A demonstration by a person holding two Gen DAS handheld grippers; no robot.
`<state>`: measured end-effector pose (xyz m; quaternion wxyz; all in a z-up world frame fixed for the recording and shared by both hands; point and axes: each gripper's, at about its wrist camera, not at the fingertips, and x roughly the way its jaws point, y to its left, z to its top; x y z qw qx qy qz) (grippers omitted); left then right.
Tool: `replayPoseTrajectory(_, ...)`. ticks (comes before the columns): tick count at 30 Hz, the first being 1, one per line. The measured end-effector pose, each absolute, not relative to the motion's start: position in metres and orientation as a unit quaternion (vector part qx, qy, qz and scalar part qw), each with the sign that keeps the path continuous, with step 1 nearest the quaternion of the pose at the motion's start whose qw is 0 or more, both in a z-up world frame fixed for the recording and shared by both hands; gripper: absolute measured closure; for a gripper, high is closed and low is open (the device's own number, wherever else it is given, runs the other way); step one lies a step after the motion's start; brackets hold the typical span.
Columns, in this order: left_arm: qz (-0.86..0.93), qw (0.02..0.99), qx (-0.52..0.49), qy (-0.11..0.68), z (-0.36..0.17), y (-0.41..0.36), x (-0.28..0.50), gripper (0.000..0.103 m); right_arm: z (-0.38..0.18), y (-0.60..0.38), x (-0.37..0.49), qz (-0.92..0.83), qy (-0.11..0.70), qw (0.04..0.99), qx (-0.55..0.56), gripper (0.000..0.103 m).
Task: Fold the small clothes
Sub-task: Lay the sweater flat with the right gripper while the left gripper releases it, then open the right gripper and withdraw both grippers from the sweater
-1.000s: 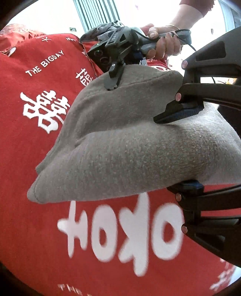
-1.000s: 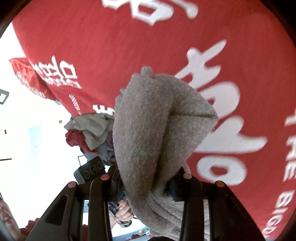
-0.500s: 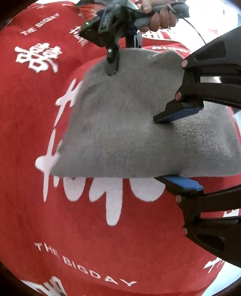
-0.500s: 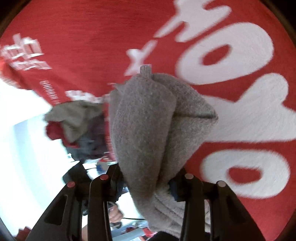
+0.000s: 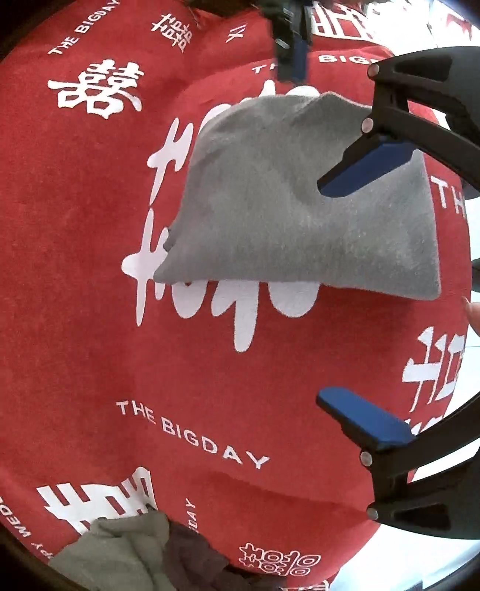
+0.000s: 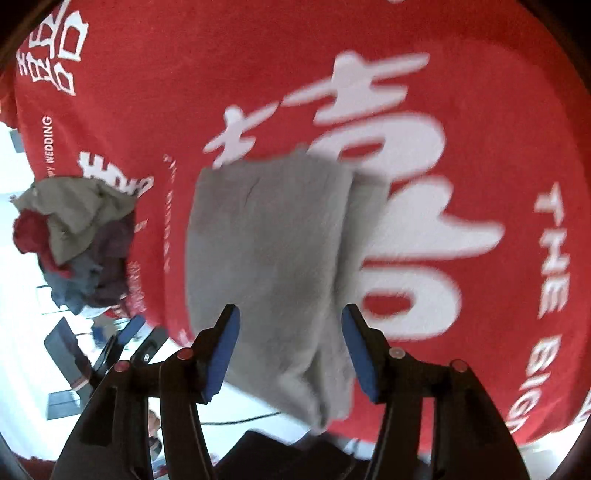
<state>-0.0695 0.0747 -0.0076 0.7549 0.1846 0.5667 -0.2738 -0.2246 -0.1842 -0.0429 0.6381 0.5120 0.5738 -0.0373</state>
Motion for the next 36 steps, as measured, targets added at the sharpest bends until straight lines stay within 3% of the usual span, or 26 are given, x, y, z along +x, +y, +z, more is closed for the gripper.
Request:
replayPoseTrajectory(2, -0.271, 0.749, 0.191, 0.574, -0.01, 0.072, -0.072, 0.0, -0.058, -0.165, -0.227, -0.026, 0.584, 0.619, 0.524, 0.042)
replayPoseTrajectory(4, -0.264, 0.745, 0.205, 0.577, -0.012, 0.07, -0.076, 0.0, -0.064, -0.154, -0.227, -0.019, 0.581, 0.618, 0.53, 0.059)
replayPoseTrajectory(6, -0.263, 0.751, 0.214, 0.567, -0.009, 0.071, -0.082, 0.0, -0.061, -0.148, -0.226, -0.025, 0.573, 0.629, 0.525, 0.083)
replayPoseTrajectory(7, -0.265, 0.755, 0.216, 0.56, -0.007, 0.071, -0.085, 0.0, -0.058, -0.148, -0.228, -0.025, 0.566, 0.633, 0.527, 0.085)
replayPoseTrajectory(19, -0.235, 0.729, 0.232, 0.6, -0.022, 0.074, -0.103, 0.0, -0.07, -0.146, -0.242, -0.082, 0.603, 0.663, 0.437, 0.088)
replayPoseTrajectory(36, -0.222, 0.695, 0.257, 0.634, 0.001, 0.089, -0.115, 0.0, -0.038, -0.14, -0.286, -0.163, 0.633, 0.617, 0.438, 0.087)
